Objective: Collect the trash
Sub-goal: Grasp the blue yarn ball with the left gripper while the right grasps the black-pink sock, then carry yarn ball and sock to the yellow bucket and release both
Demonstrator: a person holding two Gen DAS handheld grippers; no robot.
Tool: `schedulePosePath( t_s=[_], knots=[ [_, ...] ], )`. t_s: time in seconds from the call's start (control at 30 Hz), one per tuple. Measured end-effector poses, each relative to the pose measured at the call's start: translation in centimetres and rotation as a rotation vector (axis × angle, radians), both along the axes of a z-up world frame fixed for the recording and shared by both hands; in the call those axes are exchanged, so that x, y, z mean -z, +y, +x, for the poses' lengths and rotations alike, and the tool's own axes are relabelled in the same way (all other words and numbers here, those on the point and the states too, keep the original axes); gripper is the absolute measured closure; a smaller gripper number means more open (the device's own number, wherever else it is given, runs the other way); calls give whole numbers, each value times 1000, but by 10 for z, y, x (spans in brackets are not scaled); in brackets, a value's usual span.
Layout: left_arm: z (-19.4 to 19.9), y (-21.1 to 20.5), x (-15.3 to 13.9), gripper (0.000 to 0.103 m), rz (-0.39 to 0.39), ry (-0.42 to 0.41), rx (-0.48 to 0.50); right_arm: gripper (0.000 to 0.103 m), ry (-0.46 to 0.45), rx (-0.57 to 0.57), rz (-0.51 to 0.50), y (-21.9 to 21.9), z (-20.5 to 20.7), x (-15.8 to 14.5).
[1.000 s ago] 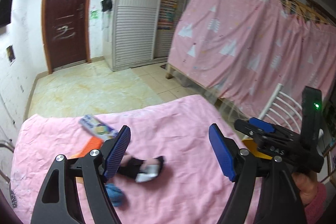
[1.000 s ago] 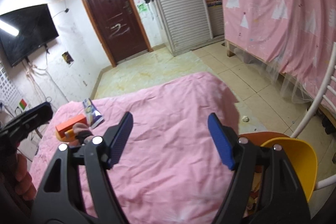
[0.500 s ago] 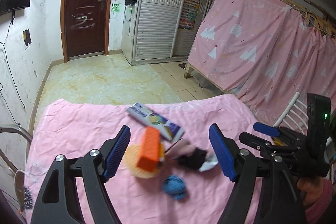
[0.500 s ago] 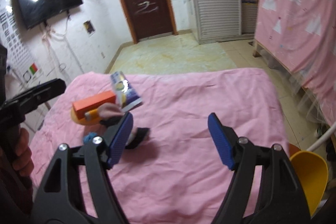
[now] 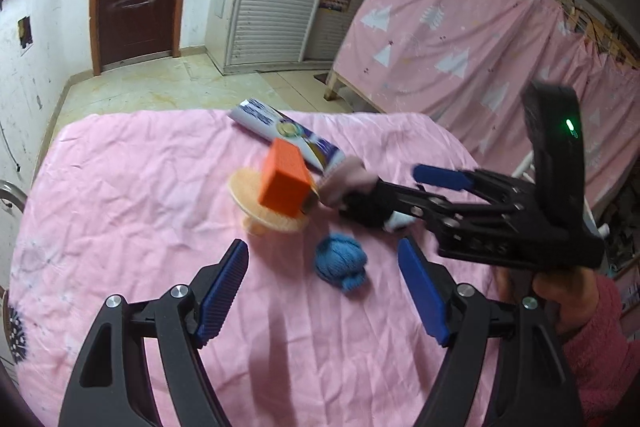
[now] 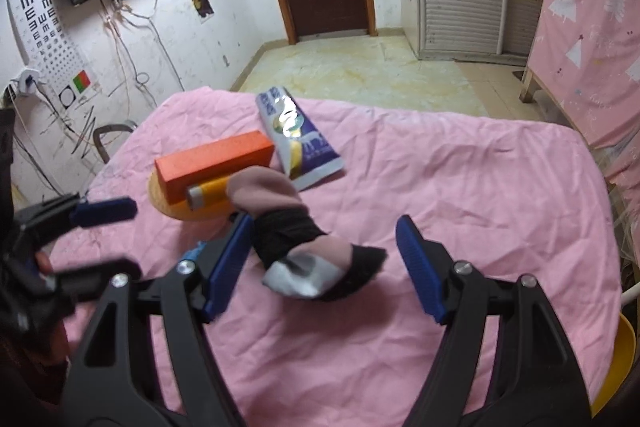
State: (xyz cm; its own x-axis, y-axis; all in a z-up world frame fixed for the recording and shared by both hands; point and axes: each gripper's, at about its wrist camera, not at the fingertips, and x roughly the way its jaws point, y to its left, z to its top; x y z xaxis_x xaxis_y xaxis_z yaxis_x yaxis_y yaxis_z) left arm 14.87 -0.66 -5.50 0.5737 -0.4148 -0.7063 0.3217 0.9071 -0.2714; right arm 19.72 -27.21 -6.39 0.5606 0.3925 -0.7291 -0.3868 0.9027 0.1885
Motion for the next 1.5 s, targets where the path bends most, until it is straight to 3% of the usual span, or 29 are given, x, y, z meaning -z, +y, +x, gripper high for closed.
schedulePosePath(
  t_s=[0.2,0.33,0.4,0.57,0.63,0.7,0.83,1.13,1.5],
  knots=[
    [-3,-17,14,35,91,8,0,33,10,-29,-52,14,4,10],
    [-5,-23,18,35,110,15,5,44,11,-58,-41,13,3,13],
    [-5,-27,19,35,126,13,7,54,14,-65,-32,13,2,13],
    [-3,-40,22,35,149,28,10,56,-11,-26,26,-5,-4,2],
    [-2,-46,24,40,163,41,13,56,-19,-13,61,-17,-8,-5],
    [0,-52,28,61,171,63,21,56,-35,6,88,-31,-13,-12],
    [1,-58,29,80,188,71,-10,55,-45,51,128,-58,-22,-19],
    [-6,-66,17,85,156,67,-40,55,-73,120,195,-101,-38,-22],
    [-26,-113,-27,85,139,-44,42,54,-134,251,278,-173,-61,-29]
  ],
)
